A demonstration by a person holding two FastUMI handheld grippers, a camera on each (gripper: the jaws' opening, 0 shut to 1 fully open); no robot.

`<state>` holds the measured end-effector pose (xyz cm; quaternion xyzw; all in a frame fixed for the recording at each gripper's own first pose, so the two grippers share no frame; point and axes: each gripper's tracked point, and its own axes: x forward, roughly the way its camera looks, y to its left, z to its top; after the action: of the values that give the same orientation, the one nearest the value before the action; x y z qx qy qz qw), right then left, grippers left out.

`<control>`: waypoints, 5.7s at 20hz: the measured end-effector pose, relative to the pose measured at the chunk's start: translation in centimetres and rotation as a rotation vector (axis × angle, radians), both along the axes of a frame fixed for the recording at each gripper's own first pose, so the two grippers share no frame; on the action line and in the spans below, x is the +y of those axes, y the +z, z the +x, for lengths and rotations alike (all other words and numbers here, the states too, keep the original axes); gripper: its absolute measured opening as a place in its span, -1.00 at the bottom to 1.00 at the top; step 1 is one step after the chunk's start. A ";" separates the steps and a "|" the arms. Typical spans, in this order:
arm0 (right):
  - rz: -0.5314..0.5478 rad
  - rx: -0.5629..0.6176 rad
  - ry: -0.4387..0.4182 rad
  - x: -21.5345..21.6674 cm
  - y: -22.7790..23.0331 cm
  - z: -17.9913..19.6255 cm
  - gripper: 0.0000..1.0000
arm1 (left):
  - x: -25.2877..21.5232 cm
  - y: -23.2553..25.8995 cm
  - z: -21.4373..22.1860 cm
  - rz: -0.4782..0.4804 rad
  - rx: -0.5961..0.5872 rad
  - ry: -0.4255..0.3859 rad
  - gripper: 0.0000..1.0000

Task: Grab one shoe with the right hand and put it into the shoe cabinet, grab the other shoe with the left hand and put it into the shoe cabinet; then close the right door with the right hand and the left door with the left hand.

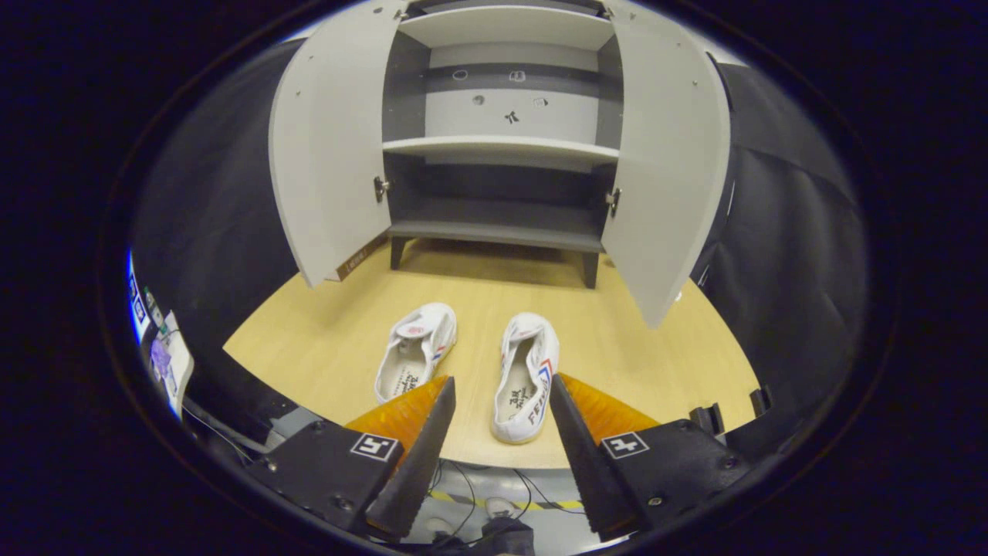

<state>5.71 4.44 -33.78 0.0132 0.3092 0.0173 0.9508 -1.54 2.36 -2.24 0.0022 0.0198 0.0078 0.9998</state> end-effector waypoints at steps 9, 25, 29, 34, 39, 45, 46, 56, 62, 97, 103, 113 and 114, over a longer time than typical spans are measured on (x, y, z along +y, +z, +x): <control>0.033 0.127 -0.058 0.2 -9.9 8.0 0.21 | -0.4 0.0 0.9 0.014 0.005 0.036 0.89; 0.154 0.196 -0.019 -1.1 -10.8 14.1 -0.90 | -2.8 -0.9 6.1 0.031 0.042 0.079 0.89; 0.154 0.158 -0.023 -2.5 -5.8 13.7 -0.89 | -3.7 -1.0 6.5 0.030 0.037 0.050 0.93; 0.148 -0.003 0.035 -1.8 5.7 14.8 -0.89 | -4.0 -1.5 6.5 0.012 0.021 0.035 0.93; 0.147 -0.209 0.066 -0.7 19.1 19.7 -0.90 | -3.4 -2.1 6.4 -0.018 0.011 0.048 0.93; 0.091 -0.385 0.075 -1.2 31.3 28.2 -0.90 | -1.9 -2.3 6.5 -0.047 -0.007 0.113 0.94; 0.076 -0.398 0.069 -1.5 32.3 30.0 -0.90 | -1.6 -2.4 6.6 -0.046 -0.003 0.125 0.94; -0.052 -0.280 0.029 -3.2 32.0 47.0 -0.89 | -0.3 -2.9 7.0 -0.036 0.027 0.256 0.92; -0.072 -0.126 0.036 -3.9 26.9 50.0 -0.89 | 0.2 -3.0 7.2 -0.033 0.041 0.301 0.92; 0.013 -0.733 0.031 -4.0 40.6 3.4 1.00 | 1.8 -8.1 2.2 -0.038 0.097 0.036 0.93; -0.002 -0.637 -0.052 -8.0 37.2 -2.9 1.00 | -1.0 -14.2 4.1 -0.014 0.156 -0.053 0.92; 0.009 -0.550 -0.050 -11.8 34.2 -4.0 1.00 | -9.7 -30.1 9.7 0.045 0.403 -0.170 0.94; 0.005 -0.533 -0.042 -12.0 34.0 -3.7 1.00 | -10.1 -31.3 10.5 0.038 0.422 -0.176 0.94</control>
<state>2.04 -7.58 0.22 0.0168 0.0473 0.0012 0.9987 8.91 -7.79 -33.58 0.0243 0.2279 -0.0797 0.9701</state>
